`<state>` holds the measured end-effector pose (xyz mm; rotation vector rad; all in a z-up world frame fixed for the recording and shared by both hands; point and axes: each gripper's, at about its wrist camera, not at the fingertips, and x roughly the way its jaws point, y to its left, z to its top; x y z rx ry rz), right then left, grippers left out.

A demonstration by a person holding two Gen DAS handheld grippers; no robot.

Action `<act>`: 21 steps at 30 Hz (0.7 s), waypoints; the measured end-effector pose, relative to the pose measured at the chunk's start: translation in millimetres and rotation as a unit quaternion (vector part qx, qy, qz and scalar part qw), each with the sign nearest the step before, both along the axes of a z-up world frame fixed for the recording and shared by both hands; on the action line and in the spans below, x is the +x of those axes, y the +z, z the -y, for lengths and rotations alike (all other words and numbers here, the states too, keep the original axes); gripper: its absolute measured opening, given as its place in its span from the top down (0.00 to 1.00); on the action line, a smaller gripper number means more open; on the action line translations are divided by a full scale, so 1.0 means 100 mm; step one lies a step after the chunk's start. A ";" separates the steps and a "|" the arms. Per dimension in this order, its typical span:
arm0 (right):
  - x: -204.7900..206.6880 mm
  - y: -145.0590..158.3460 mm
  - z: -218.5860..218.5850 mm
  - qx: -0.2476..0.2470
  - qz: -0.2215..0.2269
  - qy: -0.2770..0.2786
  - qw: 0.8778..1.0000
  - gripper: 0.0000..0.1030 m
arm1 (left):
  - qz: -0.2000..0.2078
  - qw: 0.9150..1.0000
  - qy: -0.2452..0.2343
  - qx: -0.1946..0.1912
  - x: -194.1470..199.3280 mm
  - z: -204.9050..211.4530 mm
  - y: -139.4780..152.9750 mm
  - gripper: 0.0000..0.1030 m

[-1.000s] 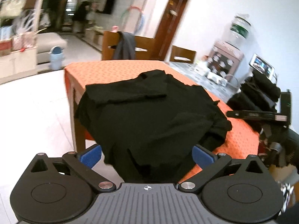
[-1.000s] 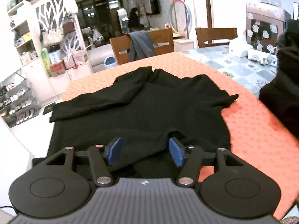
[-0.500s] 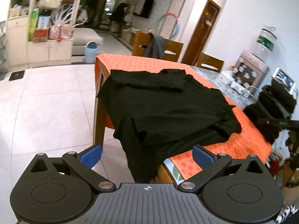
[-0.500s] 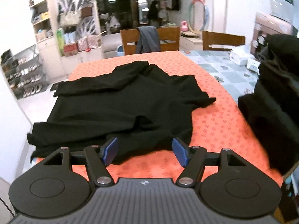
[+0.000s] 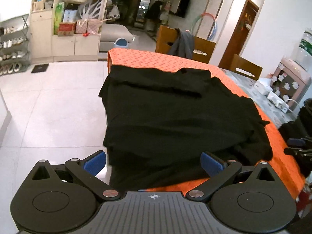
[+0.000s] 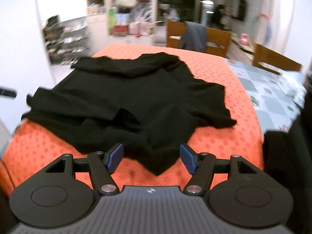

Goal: Fold clothes

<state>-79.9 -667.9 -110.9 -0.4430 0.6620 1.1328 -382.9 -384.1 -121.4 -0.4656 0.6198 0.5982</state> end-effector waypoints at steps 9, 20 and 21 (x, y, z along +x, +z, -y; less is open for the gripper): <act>0.26 -0.26 -0.33 -0.041 0.051 0.137 0.988 0.33 | -0.041 0.999 0.014 0.003 -0.02 0.29 -0.05 0.00; 0.02 -0.48 -0.59 -0.111 0.099 0.254 0.956 0.41 | -0.083 0.996 0.023 0.002 -0.24 0.12 -0.32 0.15; 0.02 -0.49 -0.58 -0.114 0.098 0.248 0.957 0.41 | -0.085 0.996 0.020 -0.002 -0.24 0.07 -0.35 0.22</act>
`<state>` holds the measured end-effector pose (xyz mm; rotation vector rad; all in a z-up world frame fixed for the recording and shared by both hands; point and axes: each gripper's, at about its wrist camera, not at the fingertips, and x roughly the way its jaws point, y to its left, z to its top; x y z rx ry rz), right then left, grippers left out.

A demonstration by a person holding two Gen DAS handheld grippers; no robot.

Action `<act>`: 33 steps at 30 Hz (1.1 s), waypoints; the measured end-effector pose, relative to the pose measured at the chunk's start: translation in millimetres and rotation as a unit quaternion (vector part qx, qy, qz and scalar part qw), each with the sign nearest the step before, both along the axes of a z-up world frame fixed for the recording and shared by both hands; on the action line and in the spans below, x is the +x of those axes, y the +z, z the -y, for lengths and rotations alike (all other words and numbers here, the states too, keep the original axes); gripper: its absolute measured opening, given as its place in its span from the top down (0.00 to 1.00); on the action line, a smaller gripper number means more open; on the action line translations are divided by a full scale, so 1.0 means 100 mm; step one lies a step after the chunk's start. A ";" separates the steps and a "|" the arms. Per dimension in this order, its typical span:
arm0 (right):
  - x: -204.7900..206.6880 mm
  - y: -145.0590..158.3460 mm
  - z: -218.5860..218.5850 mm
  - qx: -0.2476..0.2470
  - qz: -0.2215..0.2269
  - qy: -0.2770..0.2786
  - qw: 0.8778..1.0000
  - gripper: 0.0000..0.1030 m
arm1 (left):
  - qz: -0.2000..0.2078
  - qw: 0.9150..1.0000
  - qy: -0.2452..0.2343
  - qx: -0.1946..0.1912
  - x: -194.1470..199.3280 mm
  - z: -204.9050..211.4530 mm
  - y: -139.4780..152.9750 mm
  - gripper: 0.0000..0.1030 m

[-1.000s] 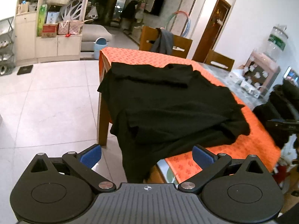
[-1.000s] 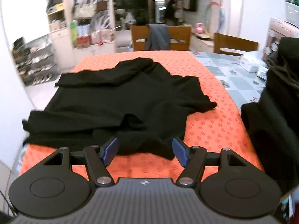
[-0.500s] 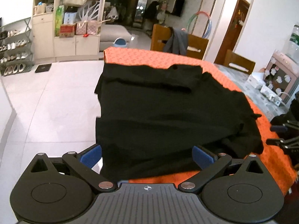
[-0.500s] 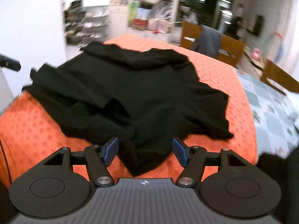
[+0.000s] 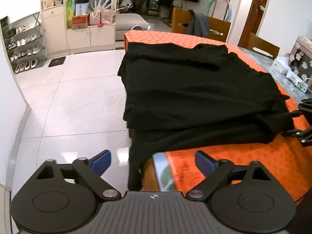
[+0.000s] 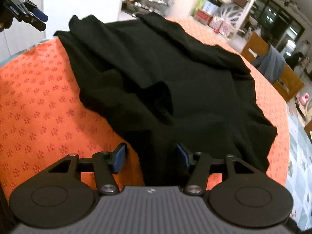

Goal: Fold clothes

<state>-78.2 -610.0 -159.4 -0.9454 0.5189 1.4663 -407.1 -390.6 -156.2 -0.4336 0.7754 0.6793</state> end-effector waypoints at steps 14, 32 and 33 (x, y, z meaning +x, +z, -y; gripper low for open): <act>0.00 -0.01 -0.01 -0.012 -0.001 -0.079 0.997 0.54 | -0.023 0.999 -0.028 -0.031 -0.28 -0.27 -0.41 0.47; -0.08 0.03 -0.08 -0.010 -0.009 -0.103 0.995 0.93 | 0.013 0.998 0.069 -0.002 -0.14 -0.35 -0.50 0.94; -0.08 0.06 -0.07 -0.003 -0.007 -0.107 0.994 0.93 | 0.019 0.996 0.082 0.005 -0.17 -0.35 -0.45 0.94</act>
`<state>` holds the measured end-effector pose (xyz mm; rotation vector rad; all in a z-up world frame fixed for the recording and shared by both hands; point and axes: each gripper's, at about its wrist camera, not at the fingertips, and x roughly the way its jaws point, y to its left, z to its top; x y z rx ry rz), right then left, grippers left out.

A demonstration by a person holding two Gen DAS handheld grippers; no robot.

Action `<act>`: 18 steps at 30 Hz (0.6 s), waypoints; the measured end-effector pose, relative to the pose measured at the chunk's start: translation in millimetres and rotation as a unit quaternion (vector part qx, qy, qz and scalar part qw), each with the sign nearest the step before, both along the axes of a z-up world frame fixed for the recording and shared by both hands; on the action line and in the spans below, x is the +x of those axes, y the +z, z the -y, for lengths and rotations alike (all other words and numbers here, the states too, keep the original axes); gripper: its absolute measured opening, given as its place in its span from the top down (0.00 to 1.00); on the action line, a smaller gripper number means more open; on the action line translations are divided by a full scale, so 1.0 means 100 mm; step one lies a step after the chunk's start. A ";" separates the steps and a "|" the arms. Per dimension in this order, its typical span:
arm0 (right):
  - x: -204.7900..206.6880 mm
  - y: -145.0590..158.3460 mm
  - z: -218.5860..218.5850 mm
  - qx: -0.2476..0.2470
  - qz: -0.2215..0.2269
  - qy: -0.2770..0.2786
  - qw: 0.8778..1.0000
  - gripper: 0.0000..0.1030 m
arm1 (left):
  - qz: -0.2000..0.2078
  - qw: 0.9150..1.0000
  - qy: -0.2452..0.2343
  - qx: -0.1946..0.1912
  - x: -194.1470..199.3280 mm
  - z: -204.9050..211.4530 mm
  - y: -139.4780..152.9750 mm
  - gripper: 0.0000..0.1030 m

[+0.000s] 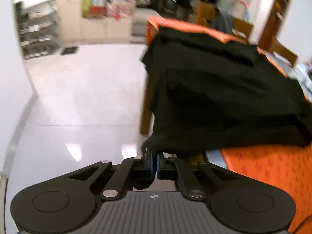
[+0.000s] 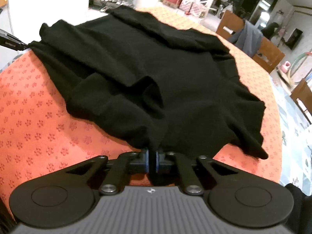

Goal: Fold clothes

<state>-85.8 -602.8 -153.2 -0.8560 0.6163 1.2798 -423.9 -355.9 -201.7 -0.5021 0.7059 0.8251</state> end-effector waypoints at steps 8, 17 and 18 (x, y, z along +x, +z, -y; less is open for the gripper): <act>0.05 0.29 0.08 0.038 0.001 -0.017 0.999 0.93 | 0.017 0.997 0.030 0.066 0.07 0.06 0.48 0.95; 0.22 0.40 -0.07 0.002 -0.033 -0.021 0.999 0.92 | 0.005 0.995 0.038 0.090 0.37 -0.04 0.71 0.95; 0.24 0.36 -0.08 0.000 -0.037 -0.018 0.999 0.92 | 0.003 0.995 0.038 0.091 0.38 -0.04 0.70 0.95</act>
